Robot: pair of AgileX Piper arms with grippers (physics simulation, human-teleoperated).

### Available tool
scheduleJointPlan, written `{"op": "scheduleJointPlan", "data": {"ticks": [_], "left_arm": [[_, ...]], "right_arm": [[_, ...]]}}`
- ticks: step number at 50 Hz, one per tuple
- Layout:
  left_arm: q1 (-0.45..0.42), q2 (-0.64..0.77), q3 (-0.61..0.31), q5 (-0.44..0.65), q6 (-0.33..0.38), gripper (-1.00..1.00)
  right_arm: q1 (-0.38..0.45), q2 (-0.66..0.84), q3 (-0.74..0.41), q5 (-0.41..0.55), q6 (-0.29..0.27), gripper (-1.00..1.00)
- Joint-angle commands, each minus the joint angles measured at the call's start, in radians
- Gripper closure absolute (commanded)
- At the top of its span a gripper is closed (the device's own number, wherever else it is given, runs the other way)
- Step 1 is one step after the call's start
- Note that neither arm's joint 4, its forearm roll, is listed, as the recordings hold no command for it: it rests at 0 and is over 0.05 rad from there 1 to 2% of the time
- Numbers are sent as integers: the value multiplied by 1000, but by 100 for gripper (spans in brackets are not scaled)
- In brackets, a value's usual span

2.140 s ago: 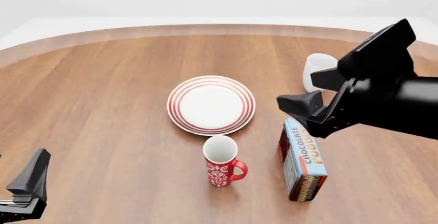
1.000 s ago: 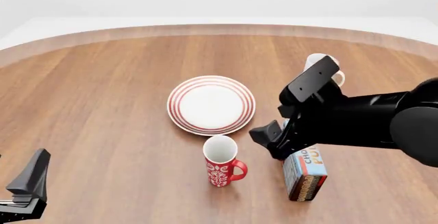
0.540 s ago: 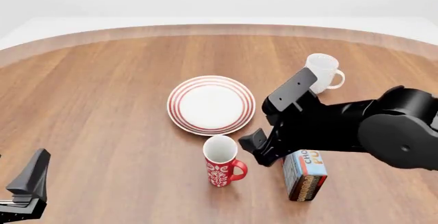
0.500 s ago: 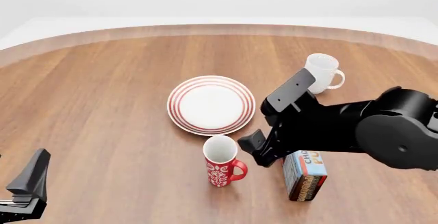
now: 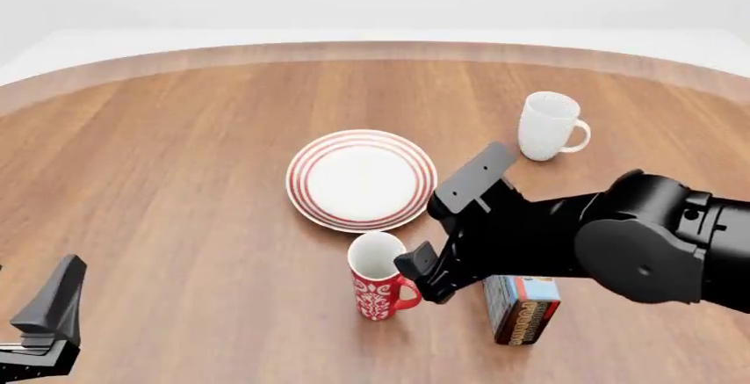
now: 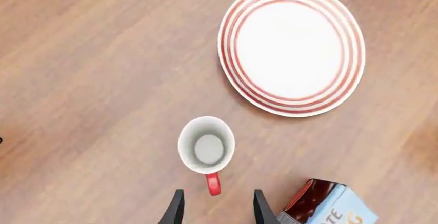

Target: Pick up the red mug and put it on the plate

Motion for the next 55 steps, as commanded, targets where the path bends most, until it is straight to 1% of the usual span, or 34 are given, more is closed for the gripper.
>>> {"op": "scheduleJointPlan", "data": {"ticks": [1,7,8,12,32,46,55], "left_arm": [[0,0,0,0,0,-100],[0,0,0,0,0,-100],[0,0,0,0,0,-100],[0,0,0,0,0,-100],[0,0,0,0,0,-100],[0,0,0,0,0,-100],[0,0,0,0,0,-100]], "right_arm": [[10,24,12,-23,9,-100],[11,34,33,-44,17,-100],[15,42,49,-64,23,-100],[18,51,66,-86,31,-100],[18,71,73,-107,39,-100],[31,109,103,-159,62,-100],[34,119,111,-171,66,-100]]}}
